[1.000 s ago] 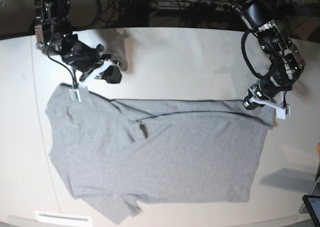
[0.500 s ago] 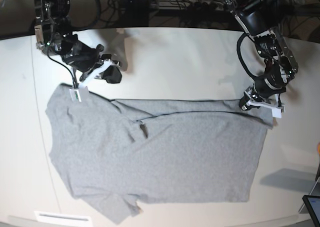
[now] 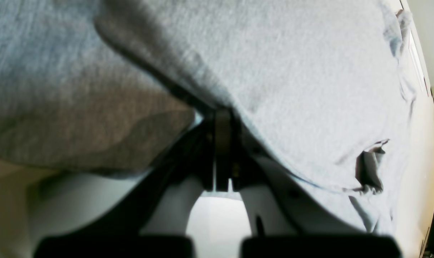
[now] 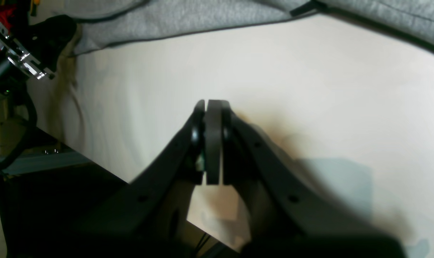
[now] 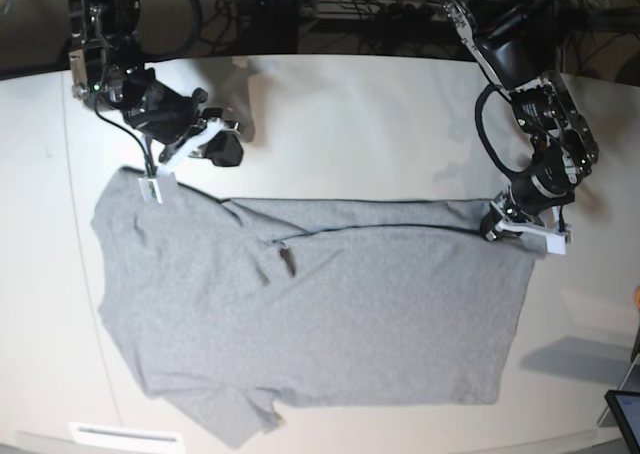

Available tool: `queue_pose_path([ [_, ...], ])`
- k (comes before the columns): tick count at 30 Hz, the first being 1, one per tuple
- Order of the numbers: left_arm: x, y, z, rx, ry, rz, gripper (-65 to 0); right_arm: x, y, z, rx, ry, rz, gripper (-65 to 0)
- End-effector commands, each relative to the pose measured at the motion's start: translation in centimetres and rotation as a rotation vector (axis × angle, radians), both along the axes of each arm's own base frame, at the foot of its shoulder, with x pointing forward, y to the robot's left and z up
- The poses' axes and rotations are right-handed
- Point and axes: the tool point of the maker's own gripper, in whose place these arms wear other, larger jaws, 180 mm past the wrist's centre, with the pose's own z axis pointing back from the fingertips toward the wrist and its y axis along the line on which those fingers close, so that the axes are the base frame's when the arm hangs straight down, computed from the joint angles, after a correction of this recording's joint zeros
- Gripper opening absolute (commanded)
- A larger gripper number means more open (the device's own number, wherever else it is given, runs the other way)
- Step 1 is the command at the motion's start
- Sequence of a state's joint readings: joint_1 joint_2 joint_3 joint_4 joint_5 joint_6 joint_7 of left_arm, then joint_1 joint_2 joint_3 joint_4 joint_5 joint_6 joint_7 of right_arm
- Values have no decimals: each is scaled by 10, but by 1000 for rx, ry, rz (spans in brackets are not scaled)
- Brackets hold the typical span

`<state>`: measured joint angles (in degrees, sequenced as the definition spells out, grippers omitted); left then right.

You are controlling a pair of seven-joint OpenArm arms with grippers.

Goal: Fold the T-shirt properly
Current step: 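Release the shoulder corners and raise both grippers off the shirt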

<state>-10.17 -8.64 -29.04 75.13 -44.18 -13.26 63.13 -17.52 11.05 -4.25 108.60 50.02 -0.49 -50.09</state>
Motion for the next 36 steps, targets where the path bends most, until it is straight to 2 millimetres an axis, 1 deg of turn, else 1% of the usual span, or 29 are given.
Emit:
queue_pose_path([
  [1,16,6,21,7,-66,9,-650,5,1,11,16,-40,4,-647],
  [3,16,4,15,-9,-53,11,-650,5,1,11,16,-40,4,-647],
  [4,20,3,15,-19,-53,13,-650,5,1,11,16,-40,4,-647],
  [8,23,-1,-1,-73,-13,20,-650,5,1,11,14,-41,3,-647],
  [13,33,4,5,-67,-54,49,-650,5,0,11,14,-42,2,-647],
  [19,36,6,8,-62,-66,56,-650,6,0,11,11,-43,4,-647],
  [23,42,16,14,-39,-118,101,-650,5,1,11,11,-40,7,-647],
  [25,42,18,15,-33,-125,108,-650,5,1,10,11,-38,8,-647],
  [27,48,18,19,-27,-134,106,-650,5,1,10,11,-38,8,-647],
  [32,56,18,7,34,-67,87,-650,4,1,10,11,-37,10,-647],
  [34,62,17,7,37,-58,83,-650,4,1,10,11,-37,10,-647],
  [36,66,18,11,38,-69,82,-650,4,2,10,11,-35,12,-647],
])
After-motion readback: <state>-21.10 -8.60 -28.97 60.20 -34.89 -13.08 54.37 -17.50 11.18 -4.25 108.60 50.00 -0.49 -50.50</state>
